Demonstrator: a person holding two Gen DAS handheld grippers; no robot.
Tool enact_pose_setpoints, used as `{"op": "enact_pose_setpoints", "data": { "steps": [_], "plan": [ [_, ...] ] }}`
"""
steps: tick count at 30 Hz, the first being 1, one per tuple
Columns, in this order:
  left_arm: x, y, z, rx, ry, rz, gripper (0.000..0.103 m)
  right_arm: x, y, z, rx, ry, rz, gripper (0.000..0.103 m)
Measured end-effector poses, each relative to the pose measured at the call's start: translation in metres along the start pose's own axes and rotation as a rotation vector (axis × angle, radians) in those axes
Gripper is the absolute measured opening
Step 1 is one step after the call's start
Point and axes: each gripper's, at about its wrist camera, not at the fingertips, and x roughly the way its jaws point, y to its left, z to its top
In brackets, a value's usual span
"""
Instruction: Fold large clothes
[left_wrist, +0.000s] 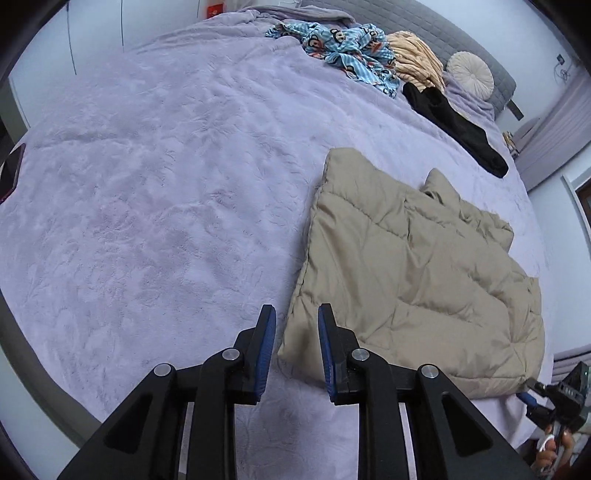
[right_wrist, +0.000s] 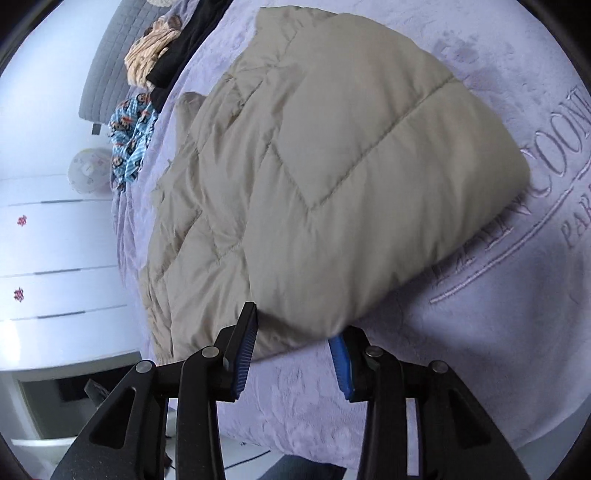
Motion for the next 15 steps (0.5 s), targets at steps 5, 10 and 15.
{"op": "enact_pose_setpoints", "data": {
  "steps": [5,10,15],
  "plan": [
    [0.041,-0.027,-0.004,0.112,0.082,0.046,0.024,-0.013,0.042,-0.029,-0.225,0.01,-0.015,0.039],
    [0.089,-0.012,-0.012,0.014,0.204,0.105,0.024,-0.006,0.058,-0.021,-0.31,-0.103,-0.238,0.039],
    [0.067,-0.016,-0.012,0.049,0.2,0.157,0.024,0.004,0.038,-0.014,-0.247,-0.033,-0.351,0.036]
  ]
}}
